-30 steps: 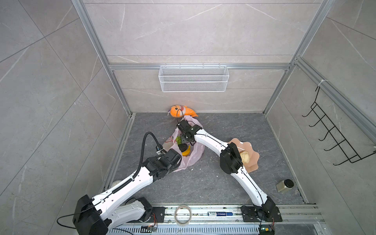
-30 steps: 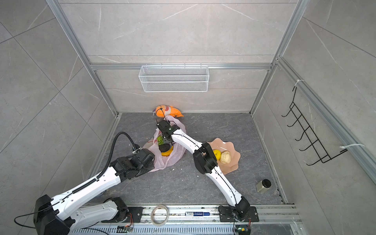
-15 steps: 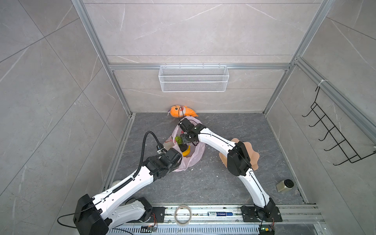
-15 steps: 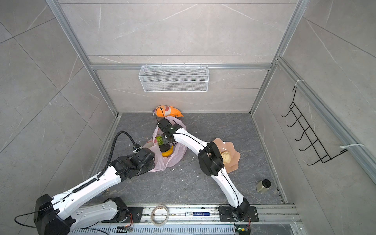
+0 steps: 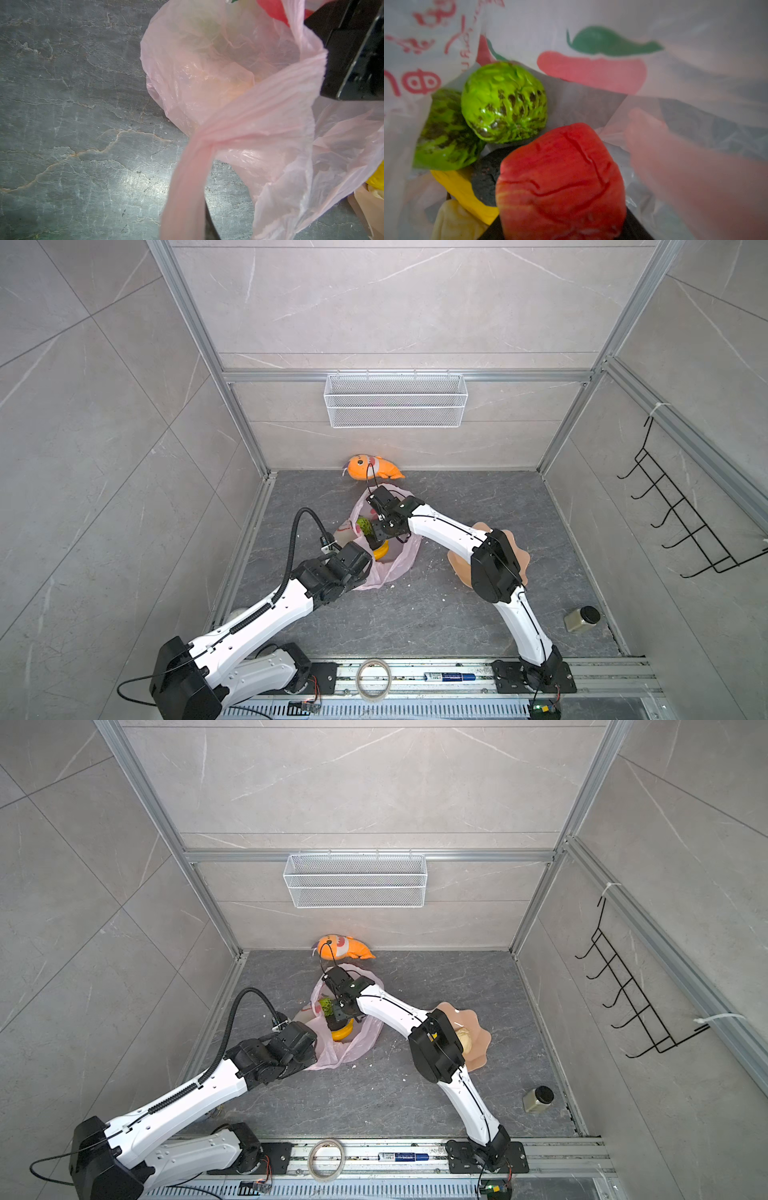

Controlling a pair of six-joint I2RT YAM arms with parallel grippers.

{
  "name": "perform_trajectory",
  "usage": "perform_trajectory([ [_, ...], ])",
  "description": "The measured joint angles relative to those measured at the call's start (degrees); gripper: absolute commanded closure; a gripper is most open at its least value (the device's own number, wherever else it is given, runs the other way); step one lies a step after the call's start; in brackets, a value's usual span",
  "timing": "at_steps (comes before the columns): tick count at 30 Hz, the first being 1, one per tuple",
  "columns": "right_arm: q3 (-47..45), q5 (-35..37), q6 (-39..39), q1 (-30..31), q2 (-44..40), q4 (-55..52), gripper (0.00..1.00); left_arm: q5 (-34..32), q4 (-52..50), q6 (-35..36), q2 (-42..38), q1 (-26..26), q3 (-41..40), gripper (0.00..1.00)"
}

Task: Take fruits out of the plastic bag
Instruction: Pick up the fruit from the plastic bag, then place the fruit on the plate.

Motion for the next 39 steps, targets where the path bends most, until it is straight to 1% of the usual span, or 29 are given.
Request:
perform_trajectory([
  [4, -5.49, -1.55, -0.37, 0.20, -4.61, 0.50, 0.66, 0.00, 0.61, 0.37, 0.15, 0.00, 0.09, 1.00],
  [9, -11.72, -4.61, -0.35, 0.44, -13.31, 1.53, 0.66, 0.02, 0.92, 0.66, 0.66, 0.00, 0.48, 1.00],
  [12, -13.77, -6.69, -0.35, 0.44, -17.81, 2.10, 0.66, 0.02, 1.25, 0.81, 0.70, 0.00, 0.68, 1.00],
  [17, -15.65, -9.05, -0.35, 0.44, -22.93, 2.12, 0.66, 0.02, 1.97, 1.05, 0.68, 0.00, 0.76, 1.00],
  [23, -19.45, -9.79, -0.35, 0.44, -29.14, 1.81, 0.65, 0.00, 2.01, 1.07, 0.61, 0.00, 0.76, 1.00],
  [30, -25.27, -8.57, -0.15, -0.28, -40.54, -0.44, 0.65, 0.02, 2.19, 1.31, 0.74, 0.00, 0.79, 1.00],
  [34, -29.46, -6.91, 0.04, -4.09, -46.99, -2.29, 0.65, 0.04, 2.51, 1.84, 1.55, 0.00, 1.38, 1.00],
  [39, -35.76, -4.94, 0.04, -12.28, -52.63, -4.44, 0.65, 0.04, 3.52, 2.23, 2.58, 0.00, 2.43, 1.00],
])
